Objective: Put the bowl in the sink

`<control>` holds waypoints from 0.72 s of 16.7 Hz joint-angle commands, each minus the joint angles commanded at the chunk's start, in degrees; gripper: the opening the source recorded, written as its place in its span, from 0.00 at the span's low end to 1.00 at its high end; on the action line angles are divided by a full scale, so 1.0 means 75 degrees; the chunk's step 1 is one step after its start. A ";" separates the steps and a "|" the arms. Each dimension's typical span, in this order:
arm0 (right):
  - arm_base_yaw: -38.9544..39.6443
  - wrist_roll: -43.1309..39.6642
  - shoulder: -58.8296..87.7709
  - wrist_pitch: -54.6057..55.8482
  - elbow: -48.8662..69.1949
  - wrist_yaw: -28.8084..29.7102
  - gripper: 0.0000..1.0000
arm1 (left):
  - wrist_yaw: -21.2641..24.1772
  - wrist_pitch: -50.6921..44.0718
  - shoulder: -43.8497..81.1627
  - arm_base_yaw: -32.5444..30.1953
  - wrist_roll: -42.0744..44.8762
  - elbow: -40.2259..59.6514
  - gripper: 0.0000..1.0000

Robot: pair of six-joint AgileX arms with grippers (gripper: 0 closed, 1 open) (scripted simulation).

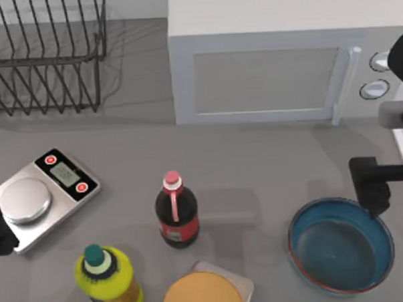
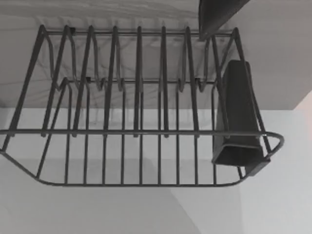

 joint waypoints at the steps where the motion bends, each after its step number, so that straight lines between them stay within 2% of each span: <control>1: 0.0000 0.0000 0.0000 0.0000 0.0000 0.0000 1.00 | 0.0000 0.0000 0.0000 0.0000 0.0000 0.0000 1.00; 6: -0.0022 -0.0013 0.0083 0.0322 -0.0263 -0.0001 1.00 | 0.0000 0.0000 0.0000 0.0000 0.0000 0.0000 1.00; 12: 0.0015 0.0028 0.0813 0.2580 -0.1670 0.0000 1.00 | 0.0000 0.0000 0.0000 0.0000 0.0000 0.0000 1.00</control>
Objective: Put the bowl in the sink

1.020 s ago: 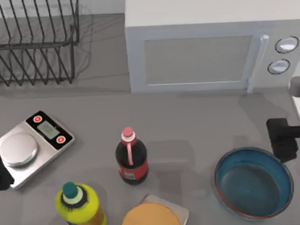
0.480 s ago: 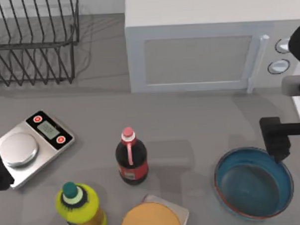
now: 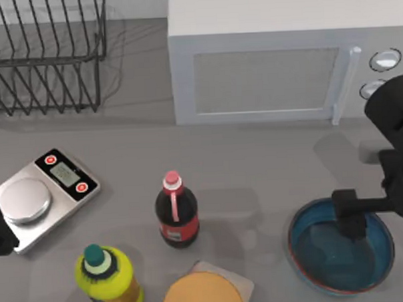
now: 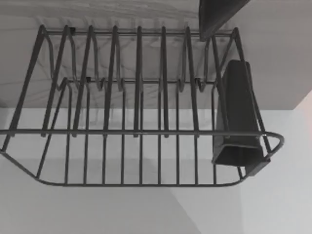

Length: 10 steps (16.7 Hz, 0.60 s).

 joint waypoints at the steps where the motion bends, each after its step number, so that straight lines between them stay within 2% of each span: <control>1: 0.0007 0.0007 0.0106 0.0289 -0.0206 0.0000 1.00 | 0.0000 0.0000 0.0000 0.0000 0.0000 0.0000 1.00; 7: 0.0017 0.0020 0.0257 0.0667 -0.0506 0.0000 1.00 | 0.0000 0.0000 0.0000 0.0000 0.0000 0.0000 1.00; 10: 0.0017 0.0020 0.0257 0.0667 -0.0506 0.0000 0.77 | 0.0000 0.0000 0.0000 0.0000 0.0000 0.0000 1.00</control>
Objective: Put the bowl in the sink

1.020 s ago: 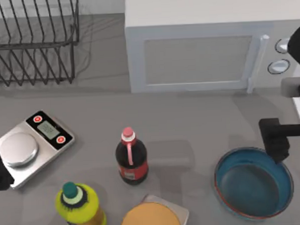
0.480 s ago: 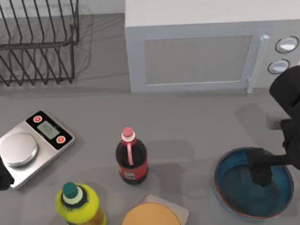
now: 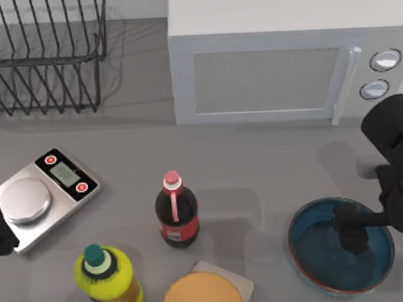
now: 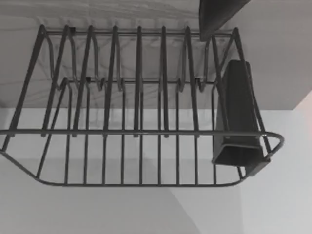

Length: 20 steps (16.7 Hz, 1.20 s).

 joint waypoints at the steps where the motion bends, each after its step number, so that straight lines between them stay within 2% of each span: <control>1: 0.0000 0.0000 0.0000 0.0000 0.0000 0.0000 0.70 | 0.0000 0.0000 0.0000 0.0000 0.0000 0.0000 1.00; 10: 0.0000 0.0000 0.0000 0.0000 0.0000 0.0000 0.02 | 0.0000 0.0000 0.0000 0.0000 0.0000 0.0000 1.00; 20: 0.0001 0.0001 -0.0011 -0.0026 0.0027 0.0010 0.00 | 0.0000 0.0000 0.0000 0.0000 0.0000 0.0000 1.00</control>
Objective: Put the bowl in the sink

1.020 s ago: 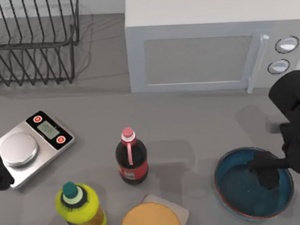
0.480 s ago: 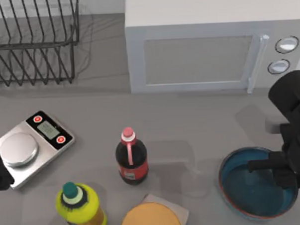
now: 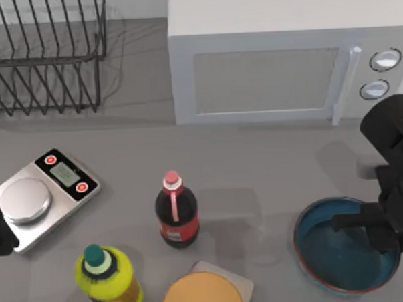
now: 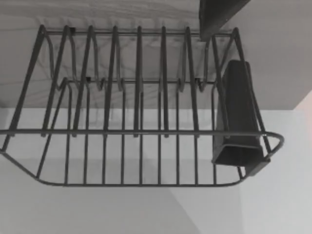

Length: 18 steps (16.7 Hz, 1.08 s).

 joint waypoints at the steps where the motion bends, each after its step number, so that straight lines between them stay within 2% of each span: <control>1: 0.0008 0.0001 -0.0005 -0.0099 0.0094 0.0001 0.00 | 0.0000 0.0000 0.0000 0.0000 0.0000 0.0000 1.00; 4: 0.0013 0.0009 -0.0142 -0.0881 0.0798 0.0006 0.00 | 0.0000 0.0000 0.0000 0.0000 0.0000 0.0000 1.00; 11: -0.0033 -0.0038 -0.0857 -0.4189 0.3120 0.0002 0.00 | 0.0000 0.0000 0.0000 0.0000 0.0000 0.0000 1.00; 14: -0.0056 -0.0070 -0.1107 -0.4724 0.3608 0.0000 0.00 | 0.0000 0.0000 0.0000 0.0000 0.0000 0.0000 1.00; 18: -0.0029 -0.0063 -0.1092 -0.4722 0.3604 -0.0004 0.00 | 0.0000 0.0000 0.0000 0.0000 0.0000 0.0000 1.00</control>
